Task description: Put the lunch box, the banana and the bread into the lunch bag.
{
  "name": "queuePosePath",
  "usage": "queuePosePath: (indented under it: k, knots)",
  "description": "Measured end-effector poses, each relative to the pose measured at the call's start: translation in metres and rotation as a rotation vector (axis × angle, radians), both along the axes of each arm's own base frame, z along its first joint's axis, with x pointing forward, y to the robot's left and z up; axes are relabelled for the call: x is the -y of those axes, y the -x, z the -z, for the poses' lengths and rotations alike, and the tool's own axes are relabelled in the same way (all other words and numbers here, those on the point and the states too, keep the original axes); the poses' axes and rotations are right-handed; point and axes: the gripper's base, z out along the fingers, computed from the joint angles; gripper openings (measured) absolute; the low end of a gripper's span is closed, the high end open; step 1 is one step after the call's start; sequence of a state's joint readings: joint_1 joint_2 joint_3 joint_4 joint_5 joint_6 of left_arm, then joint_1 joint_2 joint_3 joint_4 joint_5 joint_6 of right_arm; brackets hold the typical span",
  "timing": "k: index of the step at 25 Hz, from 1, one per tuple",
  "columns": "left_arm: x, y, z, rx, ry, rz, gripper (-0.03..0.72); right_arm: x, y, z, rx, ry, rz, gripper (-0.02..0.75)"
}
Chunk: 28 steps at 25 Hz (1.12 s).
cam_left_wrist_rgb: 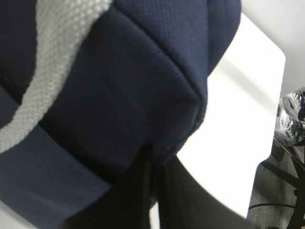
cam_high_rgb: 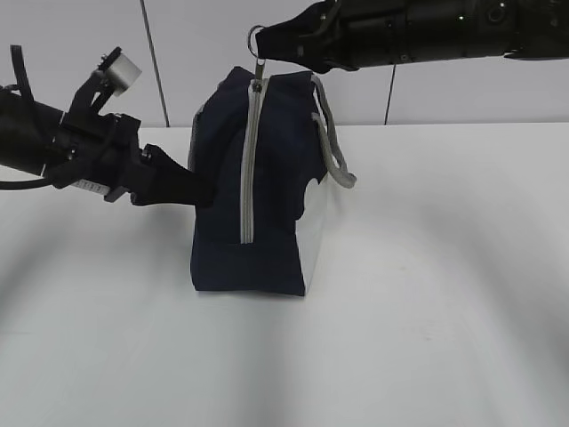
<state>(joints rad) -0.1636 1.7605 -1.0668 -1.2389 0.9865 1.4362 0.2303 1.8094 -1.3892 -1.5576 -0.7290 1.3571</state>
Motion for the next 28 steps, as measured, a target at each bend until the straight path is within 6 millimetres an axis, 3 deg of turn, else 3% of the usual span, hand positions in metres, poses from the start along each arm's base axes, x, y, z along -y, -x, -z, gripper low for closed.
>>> queuePosePath:
  k: [17,28]
  knots:
    - [-0.001,0.006,0.001,-0.047,-0.022,0.052,0.003,-0.012,-0.046,0.001,-0.103,-0.009,-0.067,-0.016]
    - [-0.001,0.008,0.002,-0.066,-0.029,0.063,0.003,0.0,-0.062,0.006,-0.145,-0.02,-0.024,-0.016]
